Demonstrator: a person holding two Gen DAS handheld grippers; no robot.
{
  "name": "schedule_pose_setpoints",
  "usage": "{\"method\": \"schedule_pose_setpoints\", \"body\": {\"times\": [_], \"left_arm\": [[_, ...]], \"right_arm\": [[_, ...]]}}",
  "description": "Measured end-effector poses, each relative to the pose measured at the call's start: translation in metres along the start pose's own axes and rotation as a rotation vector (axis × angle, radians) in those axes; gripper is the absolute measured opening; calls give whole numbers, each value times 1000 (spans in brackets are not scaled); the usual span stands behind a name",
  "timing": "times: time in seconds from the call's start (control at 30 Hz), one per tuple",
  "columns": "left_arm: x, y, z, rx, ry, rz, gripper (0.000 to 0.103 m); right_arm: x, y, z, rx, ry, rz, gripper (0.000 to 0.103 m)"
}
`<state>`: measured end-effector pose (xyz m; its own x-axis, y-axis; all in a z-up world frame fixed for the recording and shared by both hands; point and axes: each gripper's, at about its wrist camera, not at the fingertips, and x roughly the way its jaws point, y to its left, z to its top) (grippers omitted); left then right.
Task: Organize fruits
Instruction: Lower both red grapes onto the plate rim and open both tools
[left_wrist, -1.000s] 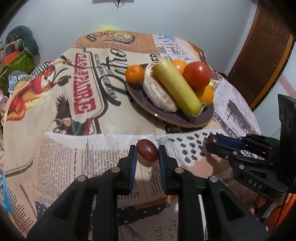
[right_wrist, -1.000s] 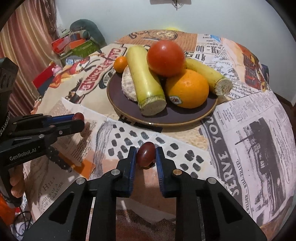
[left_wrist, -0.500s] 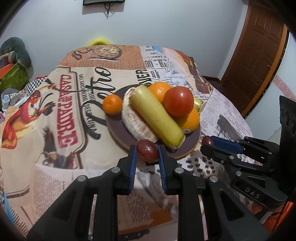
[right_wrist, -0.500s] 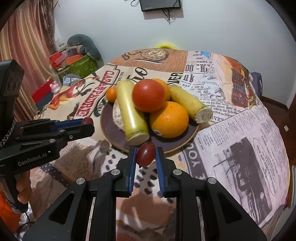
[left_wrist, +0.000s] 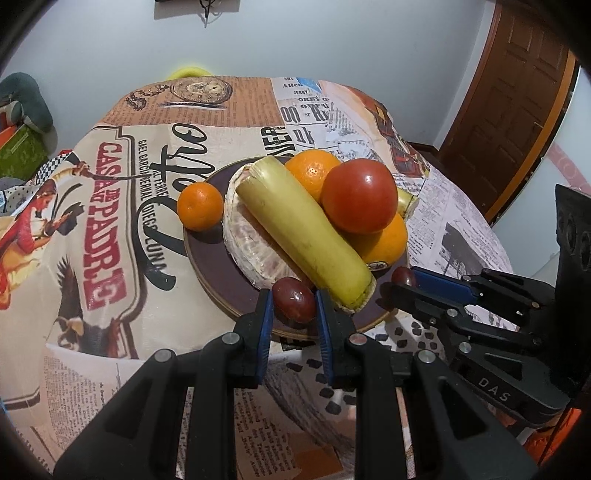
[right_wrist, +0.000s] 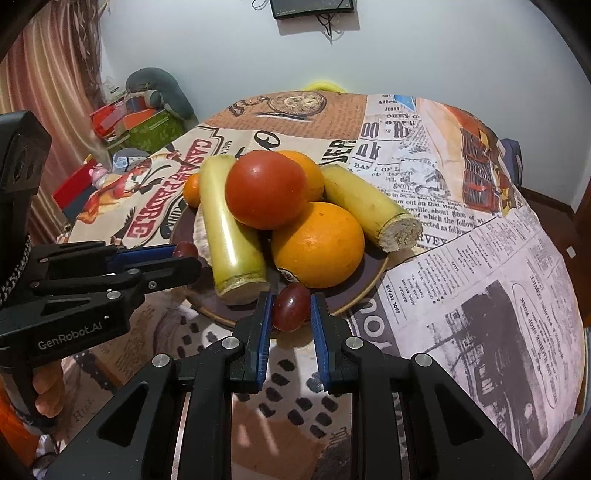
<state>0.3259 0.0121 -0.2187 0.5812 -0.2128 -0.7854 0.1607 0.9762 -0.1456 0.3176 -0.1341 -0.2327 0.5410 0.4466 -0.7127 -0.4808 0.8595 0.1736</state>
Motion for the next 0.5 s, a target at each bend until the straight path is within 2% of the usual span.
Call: {"method": "schedule_pose_setpoints", "body": {"times": [0.5], "left_arm": [[-6, -2, -2, -1, 16, -5, 23]], "right_arm": [[-4, 0, 1, -1, 9, -7, 22]]}}
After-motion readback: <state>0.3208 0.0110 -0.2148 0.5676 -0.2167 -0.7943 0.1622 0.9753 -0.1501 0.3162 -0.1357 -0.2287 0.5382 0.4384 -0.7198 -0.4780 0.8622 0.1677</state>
